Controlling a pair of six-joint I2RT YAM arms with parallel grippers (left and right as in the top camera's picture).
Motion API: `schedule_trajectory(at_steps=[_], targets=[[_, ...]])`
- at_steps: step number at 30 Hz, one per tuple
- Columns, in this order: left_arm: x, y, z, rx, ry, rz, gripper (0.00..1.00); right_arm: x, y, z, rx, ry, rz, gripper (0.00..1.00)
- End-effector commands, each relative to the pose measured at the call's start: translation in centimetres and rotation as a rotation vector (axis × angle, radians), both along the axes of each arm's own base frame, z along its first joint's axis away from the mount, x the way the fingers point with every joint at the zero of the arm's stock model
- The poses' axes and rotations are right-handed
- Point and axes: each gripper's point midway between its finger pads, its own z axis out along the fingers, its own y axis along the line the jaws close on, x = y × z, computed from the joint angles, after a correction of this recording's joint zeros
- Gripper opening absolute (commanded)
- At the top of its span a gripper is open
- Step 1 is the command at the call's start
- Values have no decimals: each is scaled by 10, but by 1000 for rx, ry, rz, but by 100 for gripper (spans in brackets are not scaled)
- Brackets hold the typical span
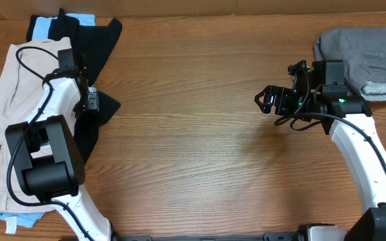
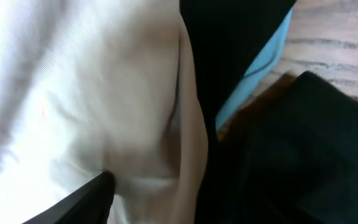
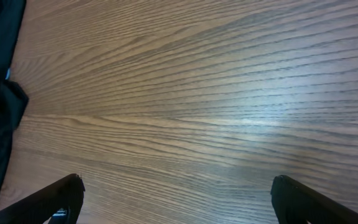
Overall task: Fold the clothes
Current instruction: 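Reach the left gripper to the beige shorts on the clothes pile, then close the left gripper on the beige shorts' edge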
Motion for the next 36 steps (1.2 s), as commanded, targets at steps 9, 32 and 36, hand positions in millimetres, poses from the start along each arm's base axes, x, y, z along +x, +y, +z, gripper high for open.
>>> schedule_trajectory(at_steps=[9,32,36], targets=[[28,0,27,-76,-122,107,57,9,-1,10,-17,-46,2,100],[14,5,-10,-69,-25,124,47,9,-1,10,-17,-46,2,100],[13,10,-11,-51,-19,134,27,10,-3,10,-30,-46,-6,100]])
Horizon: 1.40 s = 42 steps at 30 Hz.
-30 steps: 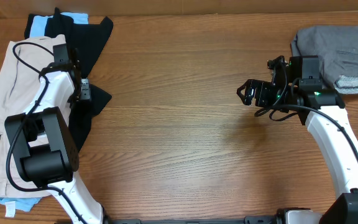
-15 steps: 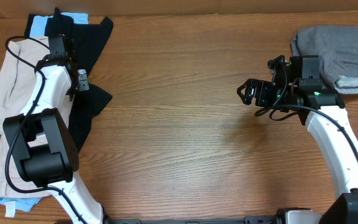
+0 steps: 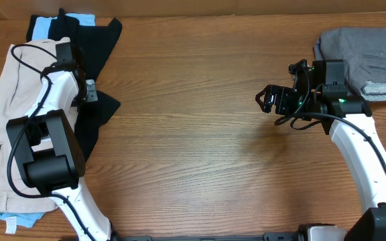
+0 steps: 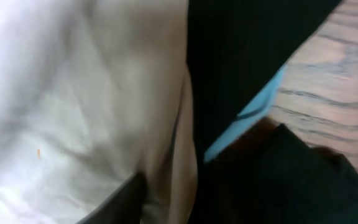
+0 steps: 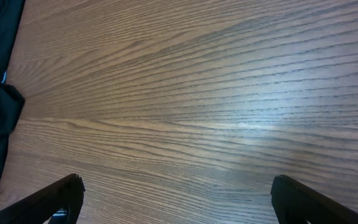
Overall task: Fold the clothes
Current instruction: 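Close the left gripper on the beige shorts' edge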
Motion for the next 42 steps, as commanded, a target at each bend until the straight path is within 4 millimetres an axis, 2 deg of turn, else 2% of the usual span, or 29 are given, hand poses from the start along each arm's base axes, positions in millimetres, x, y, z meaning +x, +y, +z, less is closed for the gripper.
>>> schedule_trajectory(at_steps=[1,7,9,12,17,20,24,31,34,37,42], targets=[[-4,11,-5,31,19,25,24,7,-2,9,-25,-34,-3,100],[5,14,11,37,4,27,21,7,-3,9,-28,-35,-4,100],[9,14,20,39,-4,26,25,7,-3,9,-28,-35,-4,100],[16,14,35,38,-18,24,36,7,-3,9,-28,-35,-4,100],[24,12,51,16,-43,17,38,7,-3,9,-28,-35,-4,100],[25,7,48,-15,-46,9,38,7,-3,9,-27,-35,-4,100],[26,4,38,-37,-47,3,42,7,-3,9,-27,-35,-4,100],[23,4,4,-49,15,0,50,7,-3,8,-28,-34,-4,100],[21,3,-9,-55,43,1,40,7,-3,9,-28,-34,-4,100],[21,4,-9,-51,44,1,20,7,-3,9,-28,-34,-4,100],[24,4,2,-47,27,-1,15,7,-3,9,-28,-35,-4,100]])
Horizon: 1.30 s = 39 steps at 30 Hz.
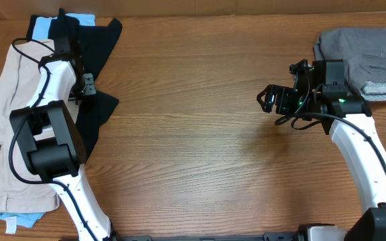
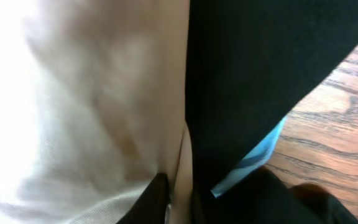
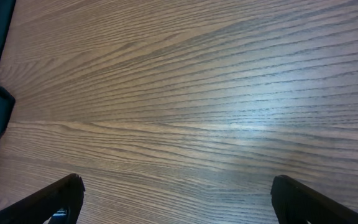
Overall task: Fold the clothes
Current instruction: 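Close the left gripper on the beige shorts' edge, then pull the beige shorts toward the front with the left gripper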
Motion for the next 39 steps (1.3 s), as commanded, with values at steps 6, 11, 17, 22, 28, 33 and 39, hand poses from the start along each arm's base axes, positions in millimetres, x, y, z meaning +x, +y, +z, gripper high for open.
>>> schedule_trajectory(at_steps=[6,11,17,22,28,33,39], targets=[[6,3,28,-3,-26,4,4,7,1,10,-5,-34,9,100],[8,-1,44,-18,-25,2,4,7,1,10,-5,-34,9,100],[22,-16,101,-52,-69,-29,4,7,2,10,-5,-34,9,100],[28,-31,169,-60,-148,-50,4,6,2,10,-2,-34,11,99],[24,-56,233,-80,-239,-111,4,7,2,12,0,-38,8,95],[24,-56,229,-76,-224,-113,11,7,4,13,13,-37,16,95],[17,-62,207,-116,-156,-122,58,5,6,13,23,-33,22,95]])
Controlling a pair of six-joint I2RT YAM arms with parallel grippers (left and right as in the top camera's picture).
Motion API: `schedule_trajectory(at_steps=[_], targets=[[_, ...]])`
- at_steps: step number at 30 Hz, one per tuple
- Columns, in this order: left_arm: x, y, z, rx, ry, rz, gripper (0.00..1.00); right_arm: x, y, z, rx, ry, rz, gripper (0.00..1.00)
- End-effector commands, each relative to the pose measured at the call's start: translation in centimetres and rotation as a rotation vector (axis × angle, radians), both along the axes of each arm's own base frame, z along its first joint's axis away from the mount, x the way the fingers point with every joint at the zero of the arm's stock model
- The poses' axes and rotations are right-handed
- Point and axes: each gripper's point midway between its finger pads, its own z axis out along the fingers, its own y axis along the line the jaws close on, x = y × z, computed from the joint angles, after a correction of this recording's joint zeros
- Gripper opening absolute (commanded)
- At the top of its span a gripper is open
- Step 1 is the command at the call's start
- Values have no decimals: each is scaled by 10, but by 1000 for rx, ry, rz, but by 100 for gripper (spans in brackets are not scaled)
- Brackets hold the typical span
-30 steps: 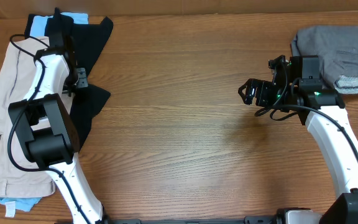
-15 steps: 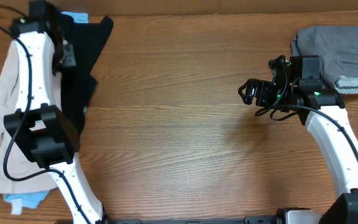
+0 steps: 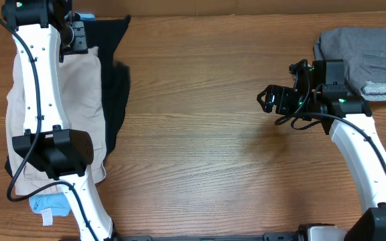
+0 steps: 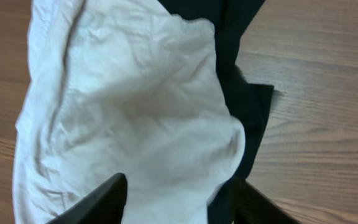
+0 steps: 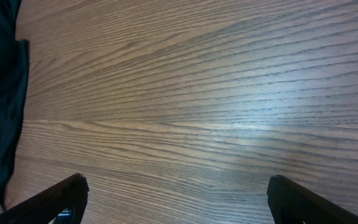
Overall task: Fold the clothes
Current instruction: 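Pull the beige shorts toward the front with the left gripper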
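Note:
A beige garment (image 3: 52, 114) lies lengthwise along the table's left side. It covers most of a black garment (image 3: 118, 87), whose edge shows to its right, and a light blue one (image 3: 49, 206) peeks out at the near end. My left gripper (image 3: 76, 37) is raised at the far left corner, over the beige garment's far end. In the left wrist view its jaws (image 4: 179, 199) stand apart, with wrinkled beige cloth (image 4: 135, 112) showing between and below them. My right gripper (image 3: 268, 100) hovers open over bare wood, empty (image 5: 176, 199).
A pile of grey clothes (image 3: 367, 50) sits at the far right corner behind the right arm. Wood tabletop (image 3: 200, 134) stretches between the two arms. The left arm's cable loops over the beige garment.
My left arm has gone from the beige garment's right edge up to the far left corner. Its jaws, nearly shut then, now stand apart. The pile sits further right, and the beige piece is narrower.
My left gripper was low on the beige garment's right edge, beside the black and blue cloth. Over the following moments it lay further along that edge and its fingers closed in. Now it is raised, jaws apart, and the pile is shifted. The right arm stayed put.

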Motion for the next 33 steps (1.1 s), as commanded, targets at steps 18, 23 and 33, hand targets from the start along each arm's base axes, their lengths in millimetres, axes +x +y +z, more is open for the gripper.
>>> schedule_trajectory(at_steps=[18,23,33], targets=[[-121,-57,127,-188,-159,-114,79,-74,6,101,46,-30,10,100],[-173,-53,103,-172,-54,-43,92,-100,-5,106,-1,-7,-48,100],[-216,-3,-18,-182,120,202,100,-100,-5,96,-3,34,-46,100]])
